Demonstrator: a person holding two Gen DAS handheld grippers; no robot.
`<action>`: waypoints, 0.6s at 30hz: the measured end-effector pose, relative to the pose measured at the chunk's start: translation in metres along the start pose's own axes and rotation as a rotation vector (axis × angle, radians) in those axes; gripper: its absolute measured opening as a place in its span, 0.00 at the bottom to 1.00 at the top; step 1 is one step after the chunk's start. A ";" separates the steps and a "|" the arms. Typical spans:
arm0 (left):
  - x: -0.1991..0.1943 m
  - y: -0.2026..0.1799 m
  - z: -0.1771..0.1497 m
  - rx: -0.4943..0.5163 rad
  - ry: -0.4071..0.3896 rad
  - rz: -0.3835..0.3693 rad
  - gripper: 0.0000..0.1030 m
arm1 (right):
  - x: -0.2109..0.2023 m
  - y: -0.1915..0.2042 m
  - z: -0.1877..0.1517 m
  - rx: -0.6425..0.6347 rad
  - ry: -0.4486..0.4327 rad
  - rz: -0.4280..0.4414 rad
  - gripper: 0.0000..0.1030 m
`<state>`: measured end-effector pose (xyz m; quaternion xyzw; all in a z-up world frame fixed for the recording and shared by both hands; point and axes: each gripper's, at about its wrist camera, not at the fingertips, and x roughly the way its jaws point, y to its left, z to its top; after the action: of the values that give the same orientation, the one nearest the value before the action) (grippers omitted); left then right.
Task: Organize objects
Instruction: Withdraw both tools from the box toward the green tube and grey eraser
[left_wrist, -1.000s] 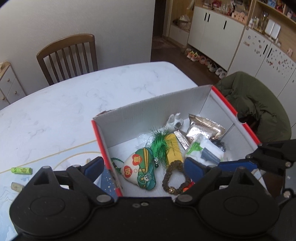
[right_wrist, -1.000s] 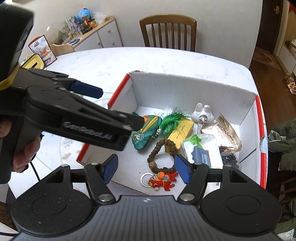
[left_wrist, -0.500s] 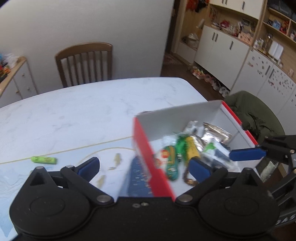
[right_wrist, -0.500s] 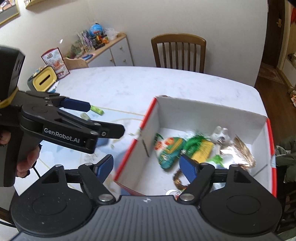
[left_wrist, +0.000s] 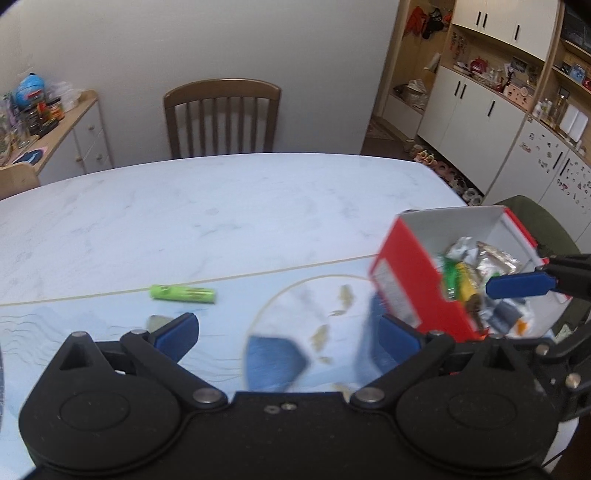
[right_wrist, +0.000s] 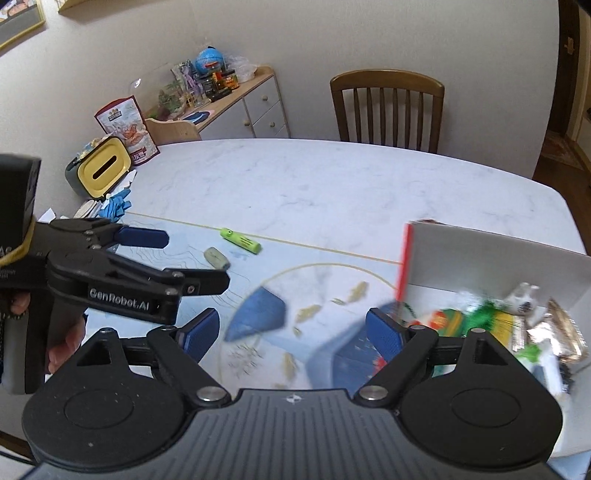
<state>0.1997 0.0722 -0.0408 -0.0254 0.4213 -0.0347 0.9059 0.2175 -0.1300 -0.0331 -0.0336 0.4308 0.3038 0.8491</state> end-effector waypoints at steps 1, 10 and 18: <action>0.001 0.008 -0.002 -0.001 -0.002 0.005 1.00 | 0.006 0.005 0.003 -0.001 0.004 -0.008 0.84; 0.015 0.066 -0.015 -0.026 -0.016 0.054 1.00 | 0.061 0.034 0.029 -0.001 0.058 -0.050 0.84; 0.045 0.098 -0.031 -0.065 0.023 0.055 1.00 | 0.117 0.044 0.054 -0.010 0.123 -0.089 0.84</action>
<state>0.2090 0.1650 -0.1029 -0.0427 0.4332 0.0036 0.9003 0.2838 -0.0197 -0.0779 -0.0756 0.4786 0.2652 0.8336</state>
